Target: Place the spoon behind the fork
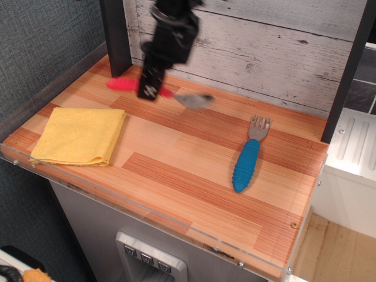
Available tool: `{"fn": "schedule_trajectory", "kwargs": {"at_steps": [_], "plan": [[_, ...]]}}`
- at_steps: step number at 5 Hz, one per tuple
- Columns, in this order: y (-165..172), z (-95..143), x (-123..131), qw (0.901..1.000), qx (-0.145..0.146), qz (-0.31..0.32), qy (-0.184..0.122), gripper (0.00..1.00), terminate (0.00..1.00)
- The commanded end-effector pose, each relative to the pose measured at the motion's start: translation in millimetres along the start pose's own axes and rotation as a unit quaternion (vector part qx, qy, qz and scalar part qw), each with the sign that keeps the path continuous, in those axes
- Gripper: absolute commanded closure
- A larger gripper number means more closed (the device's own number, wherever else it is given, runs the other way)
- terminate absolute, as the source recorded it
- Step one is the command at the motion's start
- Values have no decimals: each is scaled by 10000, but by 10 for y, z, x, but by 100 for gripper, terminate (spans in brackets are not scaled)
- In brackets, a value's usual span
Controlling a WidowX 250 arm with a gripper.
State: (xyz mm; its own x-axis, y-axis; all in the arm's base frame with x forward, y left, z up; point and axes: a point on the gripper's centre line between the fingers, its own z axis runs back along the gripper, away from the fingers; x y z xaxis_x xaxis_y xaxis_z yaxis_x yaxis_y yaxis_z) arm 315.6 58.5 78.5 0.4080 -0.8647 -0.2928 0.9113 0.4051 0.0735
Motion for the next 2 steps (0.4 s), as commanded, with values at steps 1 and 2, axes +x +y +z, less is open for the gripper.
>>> {"fn": "schedule_trajectory", "kwargs": {"at_steps": [1, 2], "plan": [[-387, 242, 190, 9974, 370, -436, -432, 100, 0], [-568, 187, 274, 9958, 357, -669, -523, 100, 0]]}}
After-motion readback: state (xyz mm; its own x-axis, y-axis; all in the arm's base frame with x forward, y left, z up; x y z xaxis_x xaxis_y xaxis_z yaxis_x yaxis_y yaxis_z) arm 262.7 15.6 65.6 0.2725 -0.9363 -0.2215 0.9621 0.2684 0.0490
